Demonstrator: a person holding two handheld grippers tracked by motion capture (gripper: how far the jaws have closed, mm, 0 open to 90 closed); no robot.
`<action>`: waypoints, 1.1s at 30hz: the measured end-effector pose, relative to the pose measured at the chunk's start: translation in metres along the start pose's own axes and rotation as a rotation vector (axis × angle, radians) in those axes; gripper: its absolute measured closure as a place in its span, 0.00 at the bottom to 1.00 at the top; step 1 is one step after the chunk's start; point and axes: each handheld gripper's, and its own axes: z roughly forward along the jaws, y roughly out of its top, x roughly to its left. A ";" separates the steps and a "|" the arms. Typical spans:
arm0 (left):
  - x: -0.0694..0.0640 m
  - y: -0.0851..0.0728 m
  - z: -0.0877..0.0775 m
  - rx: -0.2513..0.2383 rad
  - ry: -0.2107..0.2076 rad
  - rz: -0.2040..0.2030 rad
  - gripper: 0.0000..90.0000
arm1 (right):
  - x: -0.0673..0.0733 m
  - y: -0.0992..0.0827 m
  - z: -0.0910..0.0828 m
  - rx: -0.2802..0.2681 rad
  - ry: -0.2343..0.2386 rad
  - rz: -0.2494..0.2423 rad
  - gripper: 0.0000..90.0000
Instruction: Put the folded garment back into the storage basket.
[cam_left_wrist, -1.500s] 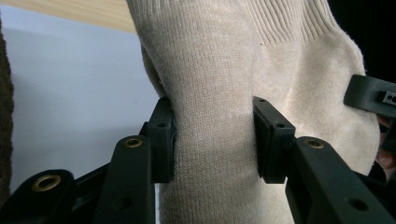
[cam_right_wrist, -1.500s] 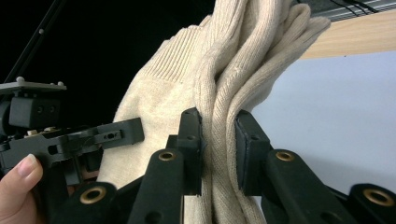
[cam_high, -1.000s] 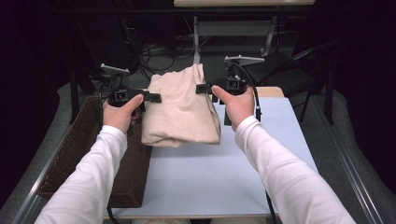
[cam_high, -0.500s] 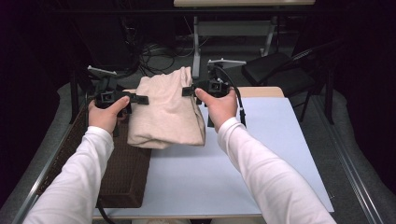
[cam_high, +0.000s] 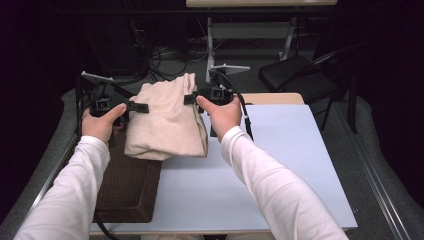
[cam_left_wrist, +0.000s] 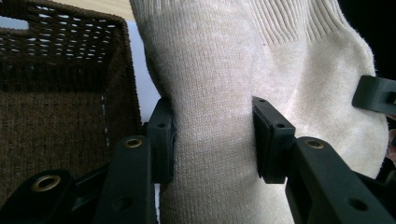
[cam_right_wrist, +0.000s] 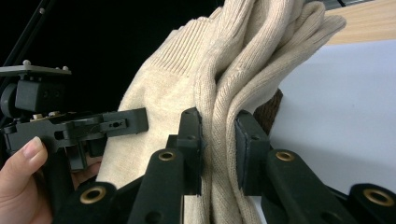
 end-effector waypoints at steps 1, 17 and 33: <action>0.001 0.000 -0.001 0.000 0.003 0.002 0.64 | 0.001 0.000 0.001 0.001 -0.001 0.001 0.83; 0.020 0.004 -0.012 0.014 0.016 0.004 0.64 | 0.011 -0.004 0.022 0.008 0.004 0.004 0.83; 0.038 0.009 -0.026 0.018 0.033 0.012 0.64 | 0.028 -0.010 0.041 -0.002 -0.008 0.017 0.83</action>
